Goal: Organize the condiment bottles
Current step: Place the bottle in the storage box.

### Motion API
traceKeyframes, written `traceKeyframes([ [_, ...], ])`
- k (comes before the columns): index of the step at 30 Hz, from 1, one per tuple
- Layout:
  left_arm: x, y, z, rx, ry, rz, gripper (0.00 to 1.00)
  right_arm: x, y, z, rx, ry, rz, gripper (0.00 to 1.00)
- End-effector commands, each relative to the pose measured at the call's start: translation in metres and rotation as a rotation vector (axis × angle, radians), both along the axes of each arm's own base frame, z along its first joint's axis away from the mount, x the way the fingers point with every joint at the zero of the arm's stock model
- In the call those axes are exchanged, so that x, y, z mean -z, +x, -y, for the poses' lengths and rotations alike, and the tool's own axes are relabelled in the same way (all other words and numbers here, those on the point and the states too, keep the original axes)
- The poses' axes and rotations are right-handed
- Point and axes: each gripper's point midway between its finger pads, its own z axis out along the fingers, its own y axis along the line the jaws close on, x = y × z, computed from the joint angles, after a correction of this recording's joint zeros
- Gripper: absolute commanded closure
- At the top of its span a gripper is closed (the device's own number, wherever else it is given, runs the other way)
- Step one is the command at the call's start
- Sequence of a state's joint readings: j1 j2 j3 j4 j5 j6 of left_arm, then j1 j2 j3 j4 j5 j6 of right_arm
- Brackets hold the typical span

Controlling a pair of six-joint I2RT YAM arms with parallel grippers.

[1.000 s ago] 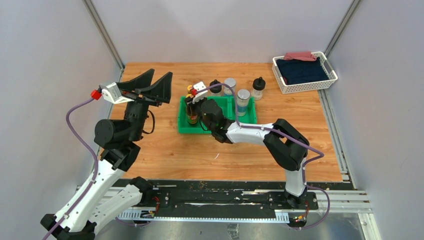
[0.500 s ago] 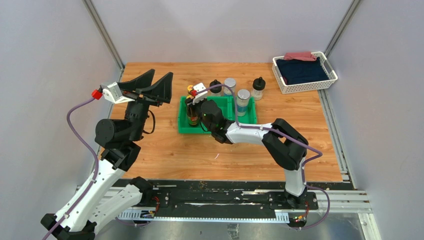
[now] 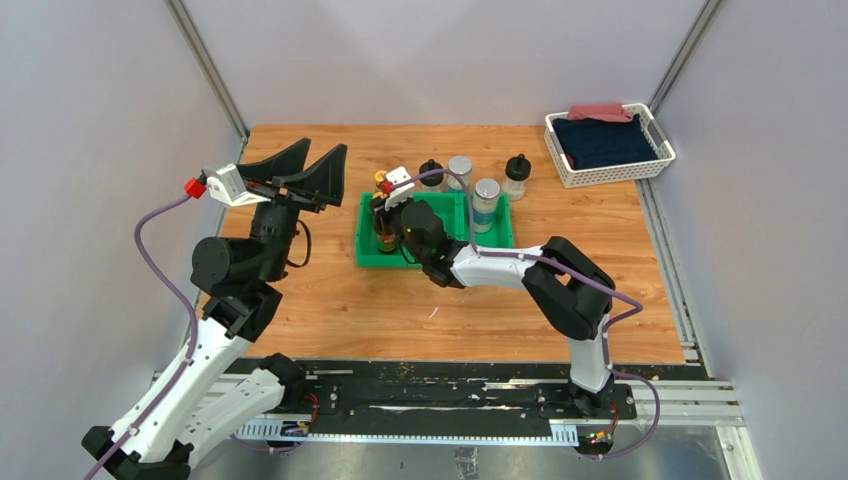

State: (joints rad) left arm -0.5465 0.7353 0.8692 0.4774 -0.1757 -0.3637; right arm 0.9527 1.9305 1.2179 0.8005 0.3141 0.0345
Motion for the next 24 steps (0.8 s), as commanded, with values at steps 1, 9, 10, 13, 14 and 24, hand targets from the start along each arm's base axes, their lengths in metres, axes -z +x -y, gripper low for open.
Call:
traceKeyframes([
  [1,-0.001,-0.001,0.0,0.005,-0.002,0.012,0.12,-0.048,0.007,0.0,0.004,0.147,0.087,1.0],
  [9,0.0,-0.001,0.0,0.004,-0.002,0.011,0.12,-0.045,0.005,-0.003,-0.019,0.137,0.083,1.0],
  [10,0.0,-0.001,0.0,0.004,-0.001,0.009,0.12,-0.044,0.005,-0.004,-0.024,0.136,0.082,1.0],
  [13,0.0,-0.001,0.0,0.004,-0.001,0.009,0.12,-0.043,0.003,-0.007,-0.041,0.128,0.083,1.0],
  [14,0.001,-0.001,0.0,0.004,-0.001,0.009,0.12,-0.042,0.003,-0.007,-0.046,0.125,0.082,1.0],
  [24,0.002,0.0,0.001,0.008,-0.002,0.005,0.12,-0.034,-0.004,-0.012,-0.133,0.075,0.094,1.0],
])
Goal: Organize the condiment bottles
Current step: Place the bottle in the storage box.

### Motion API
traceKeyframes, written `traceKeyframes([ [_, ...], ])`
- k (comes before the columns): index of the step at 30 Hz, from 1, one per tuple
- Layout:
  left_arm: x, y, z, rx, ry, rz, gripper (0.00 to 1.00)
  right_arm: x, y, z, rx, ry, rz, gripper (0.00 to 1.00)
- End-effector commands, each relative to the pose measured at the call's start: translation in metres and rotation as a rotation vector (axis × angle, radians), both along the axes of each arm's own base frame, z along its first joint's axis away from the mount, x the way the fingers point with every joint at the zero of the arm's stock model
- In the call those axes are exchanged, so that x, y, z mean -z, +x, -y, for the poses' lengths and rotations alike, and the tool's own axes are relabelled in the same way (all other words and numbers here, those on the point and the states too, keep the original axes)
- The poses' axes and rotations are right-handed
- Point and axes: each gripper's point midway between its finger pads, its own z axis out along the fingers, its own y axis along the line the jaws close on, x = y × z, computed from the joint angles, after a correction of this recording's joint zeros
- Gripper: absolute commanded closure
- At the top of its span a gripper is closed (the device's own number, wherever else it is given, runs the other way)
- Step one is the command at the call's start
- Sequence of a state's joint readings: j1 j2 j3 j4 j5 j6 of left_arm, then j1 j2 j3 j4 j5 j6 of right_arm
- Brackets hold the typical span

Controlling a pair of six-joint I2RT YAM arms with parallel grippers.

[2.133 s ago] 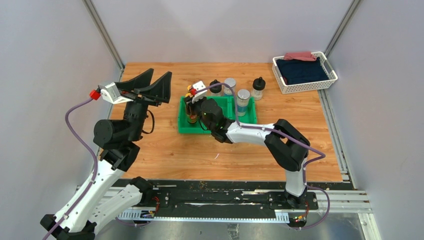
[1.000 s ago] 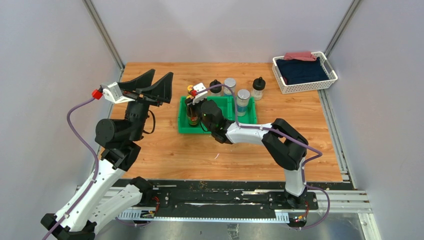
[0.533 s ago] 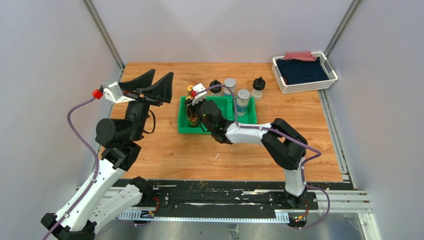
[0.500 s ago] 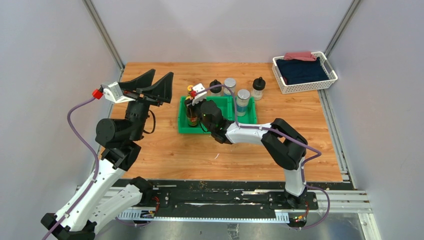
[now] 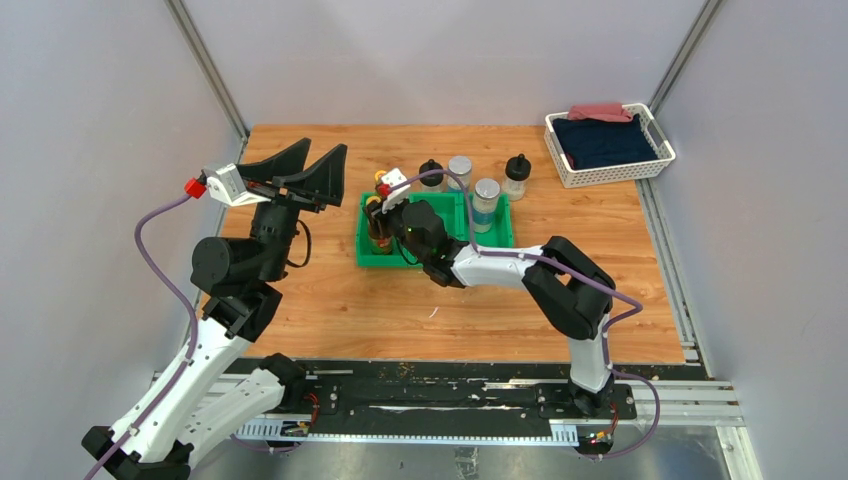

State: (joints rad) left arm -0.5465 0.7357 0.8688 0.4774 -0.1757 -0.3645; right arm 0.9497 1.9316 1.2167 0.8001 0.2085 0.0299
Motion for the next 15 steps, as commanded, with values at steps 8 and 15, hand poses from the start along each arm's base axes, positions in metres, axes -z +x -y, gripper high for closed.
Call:
traceKeyframes([
  [8,0.0026,0.0006,0.0025,0.013,-0.003,0.002,0.12,-0.031,0.0044,0.0029,-0.102,0.056,0.083,1.0],
  [15,0.003,0.0019,0.0043,0.02,-0.005,-0.001,0.12,-0.0266,0.0003,0.0008,-0.208,0.038,0.075,1.0],
])
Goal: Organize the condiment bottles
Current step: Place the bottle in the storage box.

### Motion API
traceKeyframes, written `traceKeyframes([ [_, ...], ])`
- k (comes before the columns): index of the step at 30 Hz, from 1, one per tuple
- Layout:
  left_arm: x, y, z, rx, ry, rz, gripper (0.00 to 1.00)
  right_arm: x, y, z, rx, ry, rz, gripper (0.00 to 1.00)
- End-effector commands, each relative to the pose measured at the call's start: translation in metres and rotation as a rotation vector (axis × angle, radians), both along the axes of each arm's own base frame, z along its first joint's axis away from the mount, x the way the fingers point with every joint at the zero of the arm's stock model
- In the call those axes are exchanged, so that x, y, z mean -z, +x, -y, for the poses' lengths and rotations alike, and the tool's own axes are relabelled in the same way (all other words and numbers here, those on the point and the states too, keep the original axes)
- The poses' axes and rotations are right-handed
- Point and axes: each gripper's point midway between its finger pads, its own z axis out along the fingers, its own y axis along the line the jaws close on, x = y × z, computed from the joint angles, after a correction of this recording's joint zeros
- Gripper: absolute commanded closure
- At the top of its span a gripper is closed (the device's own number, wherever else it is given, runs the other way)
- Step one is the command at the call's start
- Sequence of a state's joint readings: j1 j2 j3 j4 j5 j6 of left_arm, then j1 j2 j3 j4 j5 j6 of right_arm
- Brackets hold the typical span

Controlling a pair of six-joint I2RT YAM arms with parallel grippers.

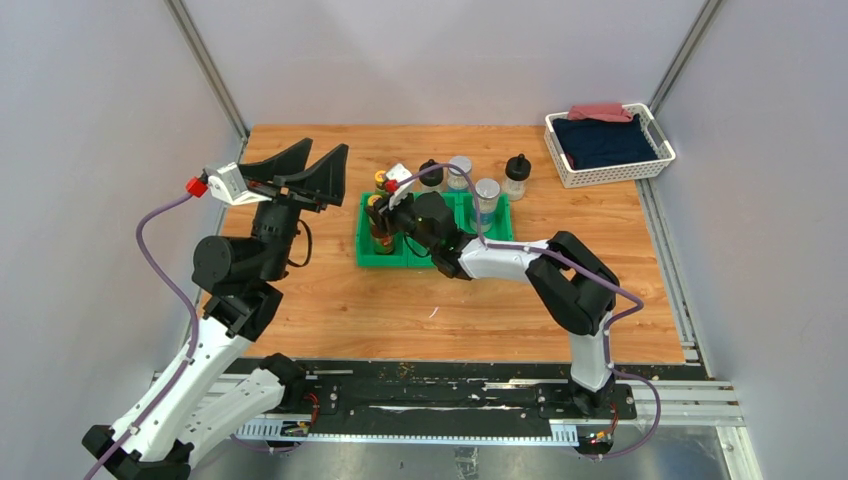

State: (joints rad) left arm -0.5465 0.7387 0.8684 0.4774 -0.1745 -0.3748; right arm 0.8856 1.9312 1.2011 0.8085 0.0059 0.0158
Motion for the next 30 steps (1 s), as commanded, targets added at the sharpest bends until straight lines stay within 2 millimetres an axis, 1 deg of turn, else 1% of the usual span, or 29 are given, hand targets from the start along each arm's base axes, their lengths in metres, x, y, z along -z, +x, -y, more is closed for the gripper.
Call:
traceKeyframes([
  [1,0.0026,0.0017,0.0038,0.015,0.001,0.002,0.12,-0.0316,-0.0032,-0.0003,-0.079,0.055,0.065,1.0],
  [10,0.0011,0.0017,0.0046,0.019,-0.001,0.005,0.12,-0.0269,-0.006,-0.0032,-0.137,0.037,0.052,1.0],
  [20,-0.0008,0.0014,0.0049,0.019,0.002,0.009,0.12,-0.0259,-0.0056,-0.0021,-0.153,0.031,0.046,1.0],
  [30,-0.0024,0.0017,0.0053,0.02,0.003,0.011,0.12,-0.0231,-0.0018,0.0029,-0.188,-0.006,0.072,1.0],
])
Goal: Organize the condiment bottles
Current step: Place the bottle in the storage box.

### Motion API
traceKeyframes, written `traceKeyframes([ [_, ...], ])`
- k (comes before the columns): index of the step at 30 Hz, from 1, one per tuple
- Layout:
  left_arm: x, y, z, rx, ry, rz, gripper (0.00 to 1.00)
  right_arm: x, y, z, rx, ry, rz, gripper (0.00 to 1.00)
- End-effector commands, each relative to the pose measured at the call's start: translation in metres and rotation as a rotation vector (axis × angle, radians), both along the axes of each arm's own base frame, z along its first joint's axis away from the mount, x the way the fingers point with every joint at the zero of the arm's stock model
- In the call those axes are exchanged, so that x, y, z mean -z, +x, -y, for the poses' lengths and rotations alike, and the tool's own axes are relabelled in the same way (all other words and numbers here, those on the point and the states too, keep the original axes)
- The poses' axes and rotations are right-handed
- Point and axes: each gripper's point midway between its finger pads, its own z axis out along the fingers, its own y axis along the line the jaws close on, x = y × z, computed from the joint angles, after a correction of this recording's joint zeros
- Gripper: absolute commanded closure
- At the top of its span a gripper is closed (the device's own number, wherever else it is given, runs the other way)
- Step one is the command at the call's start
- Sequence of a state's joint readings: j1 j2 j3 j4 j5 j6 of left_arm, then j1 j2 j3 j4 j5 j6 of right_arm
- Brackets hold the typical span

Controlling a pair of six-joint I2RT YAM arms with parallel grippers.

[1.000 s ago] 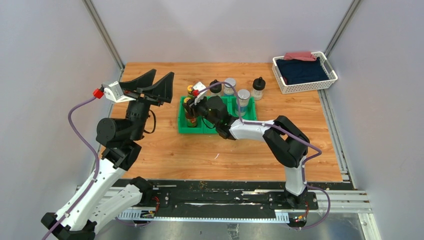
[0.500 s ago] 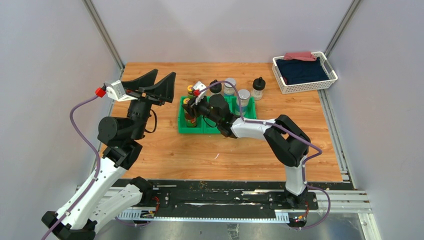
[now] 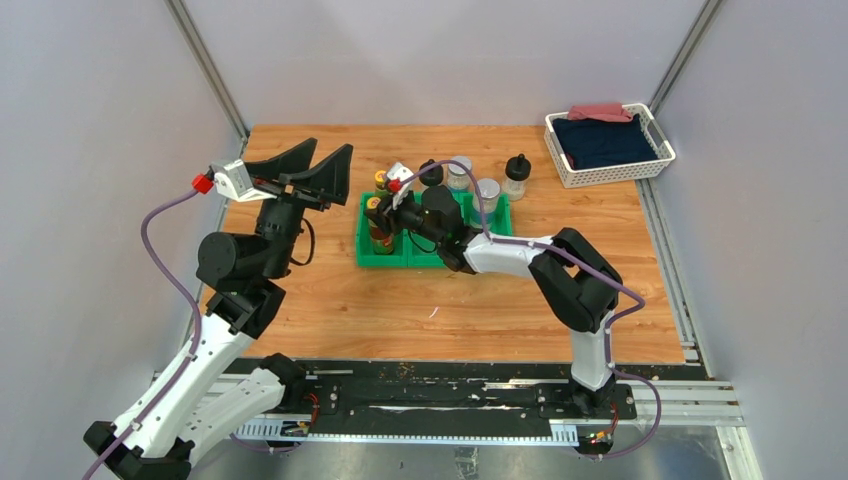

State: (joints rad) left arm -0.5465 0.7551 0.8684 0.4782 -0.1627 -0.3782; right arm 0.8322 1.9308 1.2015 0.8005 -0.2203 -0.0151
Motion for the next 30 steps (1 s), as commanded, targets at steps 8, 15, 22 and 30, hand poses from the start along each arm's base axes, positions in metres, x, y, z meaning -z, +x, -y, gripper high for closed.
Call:
traceKeyframes([
  [8,-0.0058,-0.0016,0.0009,0.009,-0.006,0.02,0.12,-0.0221,0.0072,0.0087,-0.066,0.002,0.057,1.0],
  [15,-0.005,-0.0008,0.0019,0.012,-0.005,0.017,0.12,-0.0228,0.0072,0.0095,-0.132,0.014,0.048,1.0],
  [22,-0.0047,-0.0006,0.0017,0.01,-0.005,0.017,0.12,-0.0199,0.0095,0.0078,-0.198,0.022,0.013,1.0],
  [30,-0.0028,0.0008,0.0026,0.011,-0.004,0.012,0.12,-0.0165,0.0064,0.0037,-0.239,0.015,-0.003,1.0],
])
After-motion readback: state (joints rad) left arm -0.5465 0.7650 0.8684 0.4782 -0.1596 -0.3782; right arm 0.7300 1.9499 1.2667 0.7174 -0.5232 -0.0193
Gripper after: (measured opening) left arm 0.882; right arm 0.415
